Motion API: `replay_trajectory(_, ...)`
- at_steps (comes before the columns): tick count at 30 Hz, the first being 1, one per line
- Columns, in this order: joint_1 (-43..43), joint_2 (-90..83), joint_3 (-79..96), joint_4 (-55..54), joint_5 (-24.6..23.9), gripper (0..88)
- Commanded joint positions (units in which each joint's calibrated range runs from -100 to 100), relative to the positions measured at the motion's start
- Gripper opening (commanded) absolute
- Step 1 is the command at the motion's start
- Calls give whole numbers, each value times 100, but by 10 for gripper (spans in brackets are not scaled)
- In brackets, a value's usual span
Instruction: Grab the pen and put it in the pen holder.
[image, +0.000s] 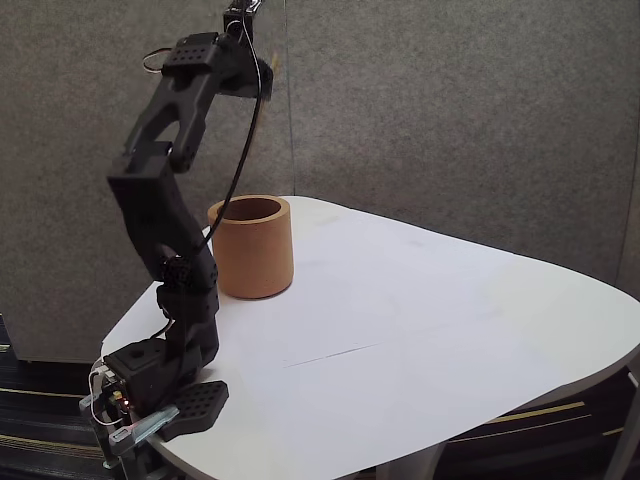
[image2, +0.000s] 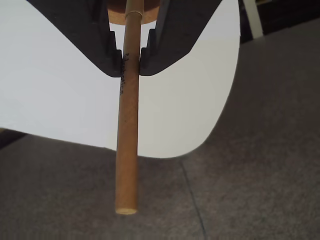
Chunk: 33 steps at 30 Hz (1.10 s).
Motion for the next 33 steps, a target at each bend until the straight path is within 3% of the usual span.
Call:
replay_trajectory(1,42,-1120,1652,-1017,179,6)
replay_trajectory(19,20,-2649,5894,-4314,200,6)
replay_trajectory(33,-2,-3820,7635,-4729,200,6)
